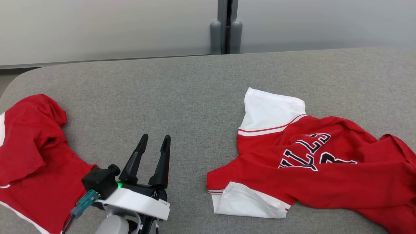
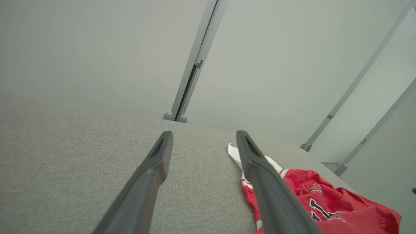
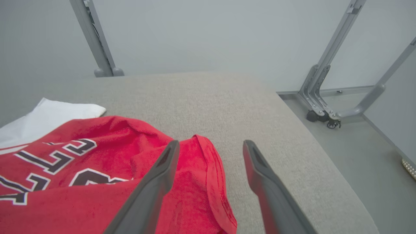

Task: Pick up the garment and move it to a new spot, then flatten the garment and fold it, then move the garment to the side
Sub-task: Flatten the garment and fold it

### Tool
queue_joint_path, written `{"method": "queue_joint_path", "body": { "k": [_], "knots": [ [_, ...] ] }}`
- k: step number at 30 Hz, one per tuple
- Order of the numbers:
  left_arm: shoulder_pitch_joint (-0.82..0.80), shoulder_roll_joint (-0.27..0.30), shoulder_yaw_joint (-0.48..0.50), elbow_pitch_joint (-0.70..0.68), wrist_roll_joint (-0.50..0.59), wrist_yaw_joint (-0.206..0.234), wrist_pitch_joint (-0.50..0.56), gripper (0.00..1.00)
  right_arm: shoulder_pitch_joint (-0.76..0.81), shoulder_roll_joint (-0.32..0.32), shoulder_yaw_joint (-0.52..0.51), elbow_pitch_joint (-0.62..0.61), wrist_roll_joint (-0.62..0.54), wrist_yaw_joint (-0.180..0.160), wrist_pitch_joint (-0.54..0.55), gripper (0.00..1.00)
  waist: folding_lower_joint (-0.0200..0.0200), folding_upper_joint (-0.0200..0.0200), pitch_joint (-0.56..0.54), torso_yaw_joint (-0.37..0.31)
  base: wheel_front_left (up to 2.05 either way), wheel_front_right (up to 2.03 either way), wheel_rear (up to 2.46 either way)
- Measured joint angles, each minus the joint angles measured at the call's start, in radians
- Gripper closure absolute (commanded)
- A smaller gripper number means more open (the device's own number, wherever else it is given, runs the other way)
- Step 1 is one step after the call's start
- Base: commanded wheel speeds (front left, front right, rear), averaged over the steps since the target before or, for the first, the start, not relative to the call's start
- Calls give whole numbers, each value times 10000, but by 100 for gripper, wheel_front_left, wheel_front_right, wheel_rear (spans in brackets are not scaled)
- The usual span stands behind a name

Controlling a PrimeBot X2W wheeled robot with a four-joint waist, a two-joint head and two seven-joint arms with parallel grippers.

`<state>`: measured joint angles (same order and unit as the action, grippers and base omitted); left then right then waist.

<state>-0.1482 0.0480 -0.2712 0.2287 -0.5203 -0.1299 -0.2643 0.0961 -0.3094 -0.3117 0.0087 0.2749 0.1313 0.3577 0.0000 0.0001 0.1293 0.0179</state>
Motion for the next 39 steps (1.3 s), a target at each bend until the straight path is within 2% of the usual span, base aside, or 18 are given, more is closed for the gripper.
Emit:
{"method": "queue_joint_path", "body": {
  "k": [2, 8, 15, 18, 23, 30, 35, 39],
  "knots": [
    [-10, 6, 29, 15, 27, 0, 2, 0, -583, 295, 217, -316, -15, -4, -1149, 0, 0, 0, 19, 30, 0, 0, 0],
    [-44, 4, -19, -140, 96, 0, 0, 0, -1149, 596, 1601, -454, 546, -4, -2715, 0, 0, 0, -21, 183, 0, 0, 0],
    [-89, -2, -130, -311, 132, 0, 0, 0, -1841, 947, 3231, 472, 690, -4, -3244, 0, 0, 0, 68, 487, 0, 0, 0],
    [-100, 6, -157, -318, 169, 0, 0, 0, -2440, 809, 3613, 884, 522, -4, -3229, 0, 0, 0, 191, 668, 0, 0, 0],
    [-365, 8, -316, -374, 90, 0, 0, 0, -3916, 382, 3862, 1829, 568, -4, -2339, 0, 0, 0, 620, 1015, 0, 0, 0],
    [-818, 8, -715, -389, -259, 0, 0, 0, -6046, -913, 4527, 3611, 1348, -4, 8, 0, 0, 0, 1437, 1732, 0, 0, 0],
    [-1084, 6, -1034, -431, -525, 0, 0, 0, -6914, -1937, 5244, 4683, 1962, -4, 1684, 0, 0, 0, 1959, 2333, 0, 0, 0],
    [-1155, 6, -1198, -449, -656, 0, 0, 0, -7364, -2255, 5509, 5129, 2456, -2, 2554, 0, 0, 0, 2264, 2715, 0, 0, 0]
  ]
}}
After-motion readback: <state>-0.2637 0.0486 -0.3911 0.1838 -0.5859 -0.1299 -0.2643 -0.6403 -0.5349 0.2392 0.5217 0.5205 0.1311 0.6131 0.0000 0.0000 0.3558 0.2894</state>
